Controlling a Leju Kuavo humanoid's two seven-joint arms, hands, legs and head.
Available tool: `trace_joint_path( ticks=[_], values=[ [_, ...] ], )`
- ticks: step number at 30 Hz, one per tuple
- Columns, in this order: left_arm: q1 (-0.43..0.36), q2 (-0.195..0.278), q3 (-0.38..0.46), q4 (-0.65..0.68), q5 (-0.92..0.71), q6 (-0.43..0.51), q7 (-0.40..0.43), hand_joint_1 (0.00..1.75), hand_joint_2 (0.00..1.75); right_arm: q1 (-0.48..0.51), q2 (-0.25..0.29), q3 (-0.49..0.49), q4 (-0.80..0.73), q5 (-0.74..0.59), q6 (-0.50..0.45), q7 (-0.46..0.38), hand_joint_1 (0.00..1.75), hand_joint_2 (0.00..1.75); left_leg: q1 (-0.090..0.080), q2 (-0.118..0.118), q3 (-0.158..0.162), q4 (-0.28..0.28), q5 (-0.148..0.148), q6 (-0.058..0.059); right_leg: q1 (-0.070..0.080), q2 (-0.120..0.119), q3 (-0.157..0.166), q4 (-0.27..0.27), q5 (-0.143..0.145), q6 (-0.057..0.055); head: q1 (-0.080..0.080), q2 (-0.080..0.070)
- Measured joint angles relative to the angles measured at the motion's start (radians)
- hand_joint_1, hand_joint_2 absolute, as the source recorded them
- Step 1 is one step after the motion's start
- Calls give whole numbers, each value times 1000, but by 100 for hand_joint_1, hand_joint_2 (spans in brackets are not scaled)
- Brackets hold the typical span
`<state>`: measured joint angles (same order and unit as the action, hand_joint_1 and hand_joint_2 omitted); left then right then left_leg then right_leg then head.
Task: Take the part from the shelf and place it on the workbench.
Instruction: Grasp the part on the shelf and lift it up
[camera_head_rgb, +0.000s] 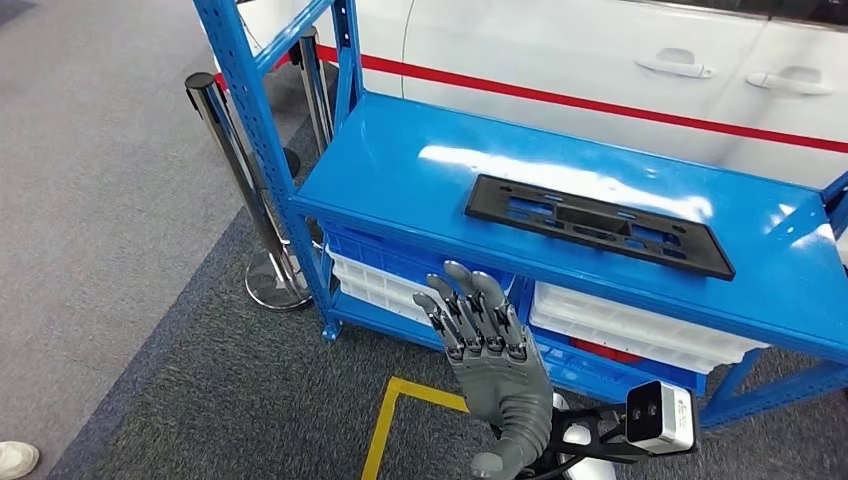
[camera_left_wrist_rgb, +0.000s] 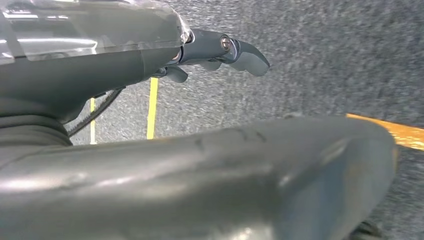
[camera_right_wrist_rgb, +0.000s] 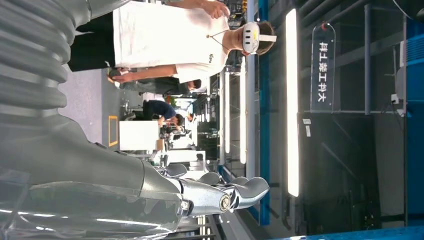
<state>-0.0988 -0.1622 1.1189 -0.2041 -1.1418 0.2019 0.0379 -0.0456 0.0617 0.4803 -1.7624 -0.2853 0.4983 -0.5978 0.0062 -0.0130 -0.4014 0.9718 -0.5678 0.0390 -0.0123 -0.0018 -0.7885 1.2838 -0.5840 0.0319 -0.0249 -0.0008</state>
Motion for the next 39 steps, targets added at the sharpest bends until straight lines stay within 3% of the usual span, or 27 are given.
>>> trace_joint_path(
  ticks=[1,2,4,5,7,8,10,11,13,14,15,16,17,19,20,21,23,25,26,29,30,31,33,35,37,39],
  values=[
    [1,0,0,0,0,0,0,0,0,0,-1,0,0,0,0,0,0,44,0,-3,28,-6,-18,-1,3,0,-9,-49,24,-5,0,0],
    [3,-2,0,1,0,-1,-1,0,0,0,-2,0,0,0,0,0,0,0,-1,-4,53,-12,-37,-3,7,0,-10,-115,95,-13,1,0],
    [4,-5,0,3,0,-3,-1,0,0,3,-5,0,2,-1,2,0,0,0,-4,-9,99,-26,-76,-11,18,3,-8,-220,251,-30,1,0],
    [4,-6,0,4,0,-4,-1,0,0,5,-7,0,3,-2,3,0,0,0,-7,-10,125,-36,-88,-17,21,5,-4,-240,294,-36,1,0],
    [-2,-6,-1,4,0,-5,1,0,0,4,-8,2,0,-4,4,0,0,0,-12,-9,151,-20,-72,-28,18,10,24,-237,275,-45,-2,0],
    [-6,-5,-1,4,0,-5,1,0,0,2,-8,4,-2,-4,5,0,0,0,-12,-6,137,32,-42,-32,16,11,47,-242,256,-50,-3,0],
    [-14,-3,-1,4,0,-6,1,0,0,-1,-8,8,-5,-6,6,0,0,0,-9,-2,41,190,-5,-40,11,10,101,-257,220,-59,-6,0],
    [-14,-3,-1,4,1,-6,1,0,0,-1,-8,10,-4,-6,6,0,0,0,-6,0,-18,256,-19,-43,11,10,129,-263,199,-62,-6,0],
    [-10,-3,-1,4,1,-6,2,0,0,-1,-8,12,-4,-7,6,1,0,0,-3,2,-119,310,-104,-49,10,13,184,-273,159,-64,-6,0],
    [-6,-3,-1,4,2,-8,2,0,0,-1,-8,13,-3,-8,6,1,0,0,-2,3,-161,304,-151,-52,9,17,216,-276,138,-64,-7,0],
    [-2,-3,-1,4,5,-12,2,0,0,-1,-8,14,-1,-9,7,1,0,0,-2,4,-197,283,-175,-53,9,20,248,-277,118,-62,-6,0],
    [2,-3,-1,4,8,-17,1,0,0,-1,-8,16,0,-10,8,1,0,0,-1,4,-228,253,-173,-53,9,22,277,-278,98,-60,-7,0],
    [7,-3,-1,4,11,-23,-2,0,0,0,-8,16,3,-11,8,2,0,0,-1,4,-259,203,-103,-50,10,24,304,-279,74,-57,-6,0],
    [16,-3,0,6,16,-32,-11,0,0,2,-9,18,11,-12,10,2,0,0,-3,2,-307,117,115,-40,12,31,338,-268,29,-49,-5,0],
    [19,-3,0,6,19,-37,-17,0,0,3,-10,18,16,-14,11,3,0,0,-6,2,-323,92,204,-34,12,36,348,-263,8,-43,-4,0],
    [18,-3,0,7,22,-42,-24,0,0,2,-11,18,18,-17,14,4,0,0,-11,2,-329,88,234,-28,10,41,353,-260,-8,-36,-3,0],
    [9,-2,1,7,28,-54,-36,0,0,-4,-11,19,18,-25,21,8,0,0,-16,5,-325,93,218,-15,3,41,361,-266,-27,-23,-4,0],
    [-4,-2,1,7,32,-65,-51,0,0,-10,-11,19,17,-32,26,14,0,0,-14,9,-310,82,205,-1,1,26,354,-238,-48,-13,-3,0],
    [-9,-2,1,7,32,-68,-57,0,0,-12,-11,19,17,-34,27,16,0,0,-12,12,-299,76,198,3,1,17,333,-197,-67,-9,-3,0],
    [-9,-1,1,7,32,-67,-70,0,0,-12,-12,19,18,-37,28,17,0,0,-11,26,-266,68,173,6,-2,8,199,-3,-121,1,-2,0],
    [-8,-1,1,7,32,-66,-72,0,0,-12,-12,19,19,-38,28,17,0,0,-11,32,-256,68,165,5,-3,7,162,31,-113,2,-2,0],
    [-7,-1,1,7,32,-65,-74,0,0,-12,-12,19,19,-38,29,17,0,0,-11,37,-245,68,157,4,-2,5,145,25,-81,1,-1,0],
    [-7,-2,1,7,31,-64,-76,0,0,-12,-13,19,20,-39,30,17,0,0,-11,48,-223,67,142,1,1,-15,162,-88,27,-7,-1,0],
    [-8,-3,1,7,32,-63,-78,0,0,-14,-13,19,20,-40,31,18,0,0,-15,58,-206,69,128,-9,11,-50,194,-205,97,-20,-2,0],
    [-8,-2,1,7,31,-61,-81,0,0,-15,-12,19,20,-42,31,19,0,0,-18,73,-199,68,121,-19,17,-53,199,-239,106,-31,-2,0],
    [-9,-2,1,7,31,-57,-85,0,0,-14,-12,19,20,-44,33,20,0,0,-17,86,-196,68,114,-30,15,-31,199,-245,112,-42,-2,0]
  ],
)
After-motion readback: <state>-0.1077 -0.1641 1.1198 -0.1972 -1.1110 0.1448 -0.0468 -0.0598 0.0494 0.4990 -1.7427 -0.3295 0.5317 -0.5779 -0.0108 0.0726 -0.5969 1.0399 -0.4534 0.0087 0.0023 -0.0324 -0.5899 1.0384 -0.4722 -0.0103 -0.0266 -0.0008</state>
